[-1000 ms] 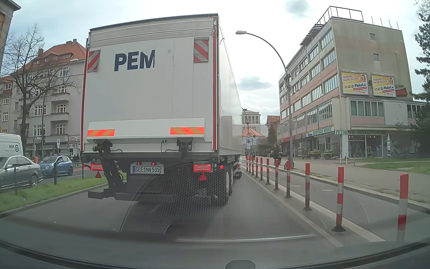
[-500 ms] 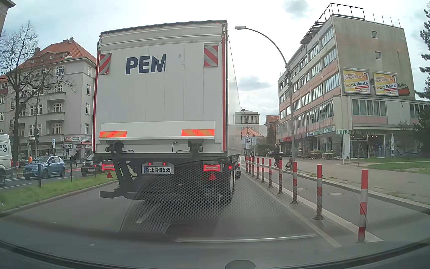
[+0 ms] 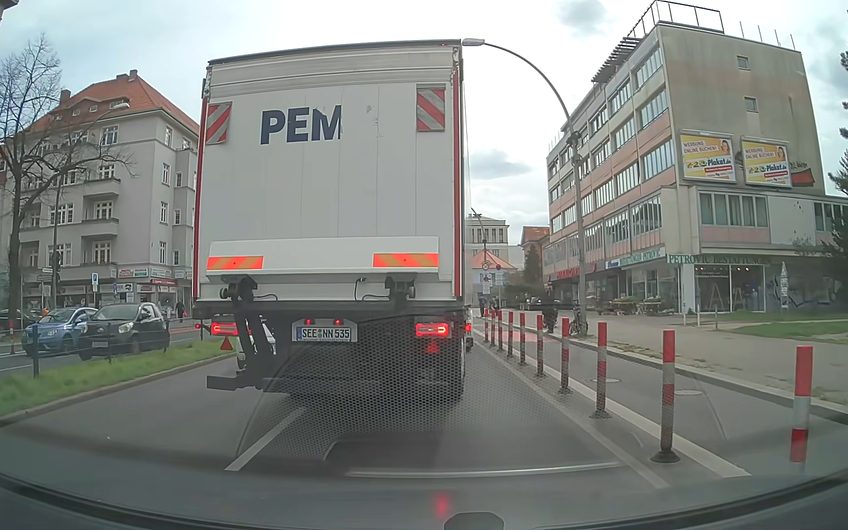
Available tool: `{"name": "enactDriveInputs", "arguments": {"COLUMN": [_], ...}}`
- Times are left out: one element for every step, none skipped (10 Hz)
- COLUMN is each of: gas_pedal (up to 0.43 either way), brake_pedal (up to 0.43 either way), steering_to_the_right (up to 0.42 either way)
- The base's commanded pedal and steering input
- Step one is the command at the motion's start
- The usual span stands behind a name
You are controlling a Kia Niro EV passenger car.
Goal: Follow the waypoints while adhering to traffic rules and regulations
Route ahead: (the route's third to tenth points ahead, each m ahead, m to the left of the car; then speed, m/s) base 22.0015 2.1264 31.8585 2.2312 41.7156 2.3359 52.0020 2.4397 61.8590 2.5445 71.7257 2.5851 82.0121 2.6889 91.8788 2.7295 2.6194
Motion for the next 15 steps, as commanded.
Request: {"name": "enactDriveInputs", "arguments": {"gas_pedal": [0.087,0.0,0.0,0.0,0.0,0.0,0.0,0.0,0.0,0.0,0.0,0.0,0.0,0.0,0.0], "brake_pedal": [0.0,0.0,0.0,0.0,0.0,0.024,0.043,0.067,0.073,0.073,0.067,0.067,0.067,0.043,0.012], "steering_to_the_right": [0.021,0.021,0.021,0.021,0.021,0.022,0.021,0.021,0.021,0.021,0.021,0.021,0.021,0.021,0.021]}}
